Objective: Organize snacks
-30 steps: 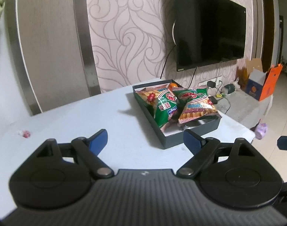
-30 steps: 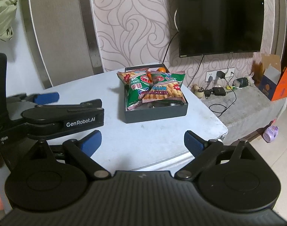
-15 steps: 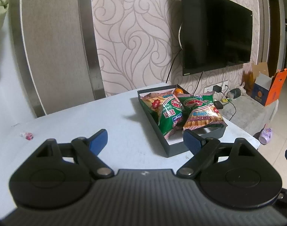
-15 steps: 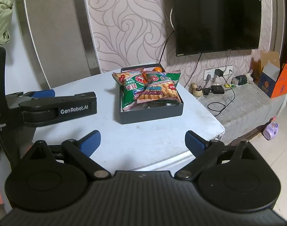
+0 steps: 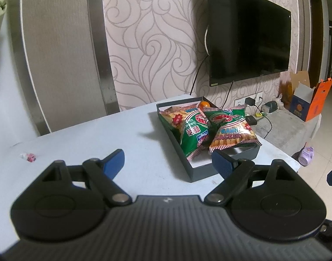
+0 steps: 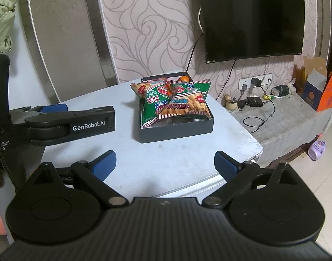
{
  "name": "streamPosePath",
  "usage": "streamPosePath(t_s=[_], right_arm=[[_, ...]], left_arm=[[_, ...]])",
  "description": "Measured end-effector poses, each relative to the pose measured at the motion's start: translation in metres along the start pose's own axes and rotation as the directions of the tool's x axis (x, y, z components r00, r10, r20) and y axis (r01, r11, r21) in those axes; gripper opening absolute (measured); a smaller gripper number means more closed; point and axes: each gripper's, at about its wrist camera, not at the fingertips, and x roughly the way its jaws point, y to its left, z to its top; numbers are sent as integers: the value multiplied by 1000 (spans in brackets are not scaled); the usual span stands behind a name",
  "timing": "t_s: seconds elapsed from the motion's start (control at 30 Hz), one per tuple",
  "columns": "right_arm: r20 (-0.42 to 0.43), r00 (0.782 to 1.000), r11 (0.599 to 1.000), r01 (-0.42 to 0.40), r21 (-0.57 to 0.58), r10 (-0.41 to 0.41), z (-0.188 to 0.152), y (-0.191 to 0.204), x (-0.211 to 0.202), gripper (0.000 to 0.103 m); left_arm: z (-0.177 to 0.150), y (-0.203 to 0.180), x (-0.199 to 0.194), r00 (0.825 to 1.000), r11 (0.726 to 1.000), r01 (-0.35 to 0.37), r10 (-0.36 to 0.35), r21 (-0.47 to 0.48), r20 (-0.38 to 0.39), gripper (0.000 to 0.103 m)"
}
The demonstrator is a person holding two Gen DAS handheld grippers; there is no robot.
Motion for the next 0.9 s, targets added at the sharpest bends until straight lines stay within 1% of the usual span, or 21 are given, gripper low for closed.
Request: streamPosePath(t_s=[0.9], right_arm=[[-15, 1000, 1000, -13, -4, 12, 0, -1, 5, 99]], left_arm=[[-1, -2, 4, 1000, 1000, 5, -5, -4, -1, 89]])
